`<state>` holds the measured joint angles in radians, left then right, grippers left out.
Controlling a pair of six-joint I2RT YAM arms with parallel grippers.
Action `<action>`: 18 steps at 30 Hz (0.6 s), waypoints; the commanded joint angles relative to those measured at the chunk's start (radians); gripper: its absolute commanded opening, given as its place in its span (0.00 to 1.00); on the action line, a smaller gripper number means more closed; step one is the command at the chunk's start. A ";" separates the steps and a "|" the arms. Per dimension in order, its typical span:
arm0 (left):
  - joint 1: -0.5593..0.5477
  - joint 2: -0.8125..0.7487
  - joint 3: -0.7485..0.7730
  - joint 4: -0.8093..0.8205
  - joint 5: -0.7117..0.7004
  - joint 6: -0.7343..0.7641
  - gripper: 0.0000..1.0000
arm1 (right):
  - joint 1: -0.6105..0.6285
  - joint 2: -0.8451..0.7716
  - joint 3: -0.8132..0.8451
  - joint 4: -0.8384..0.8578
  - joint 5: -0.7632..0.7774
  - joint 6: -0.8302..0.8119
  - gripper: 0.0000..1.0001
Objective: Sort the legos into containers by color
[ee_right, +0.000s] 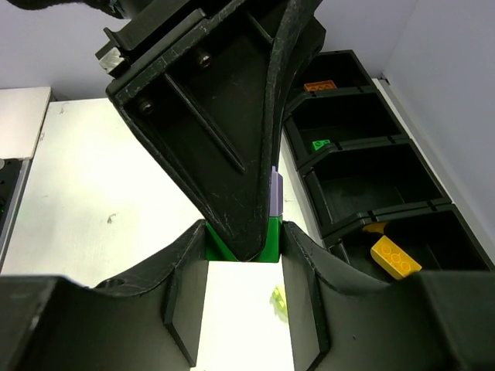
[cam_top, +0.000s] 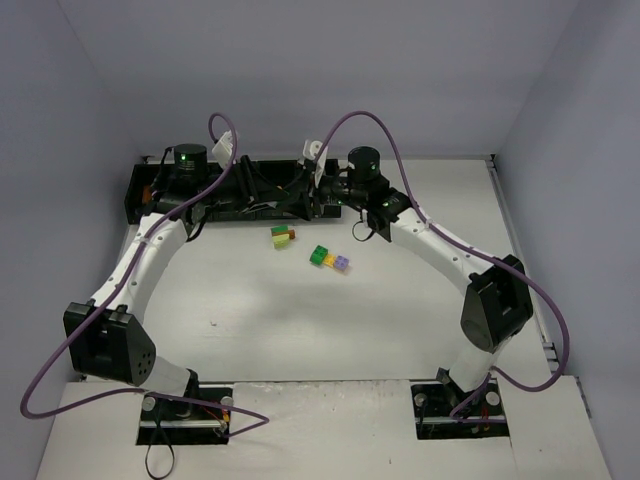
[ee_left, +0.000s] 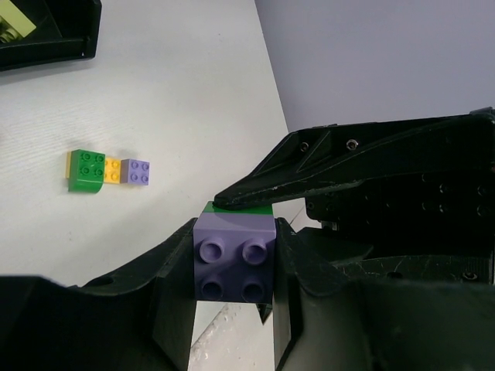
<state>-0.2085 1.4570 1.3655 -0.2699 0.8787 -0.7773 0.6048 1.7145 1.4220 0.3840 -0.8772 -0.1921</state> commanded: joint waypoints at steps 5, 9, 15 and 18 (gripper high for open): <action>-0.003 -0.037 0.081 -0.030 -0.017 0.038 0.48 | 0.003 -0.035 0.002 0.027 0.027 -0.032 0.00; 0.001 -0.046 0.113 -0.083 -0.060 0.092 0.57 | 0.003 -0.050 -0.018 0.019 0.052 -0.046 0.00; 0.001 -0.046 0.110 -0.072 -0.063 0.098 0.57 | 0.001 -0.052 -0.020 0.015 0.053 -0.044 0.00; 0.001 -0.043 0.095 -0.065 -0.057 0.093 0.49 | 0.003 -0.049 -0.015 0.016 0.055 -0.044 0.00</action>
<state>-0.2085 1.4536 1.4254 -0.3725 0.8082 -0.6991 0.6086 1.7145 1.3979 0.3489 -0.8268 -0.2207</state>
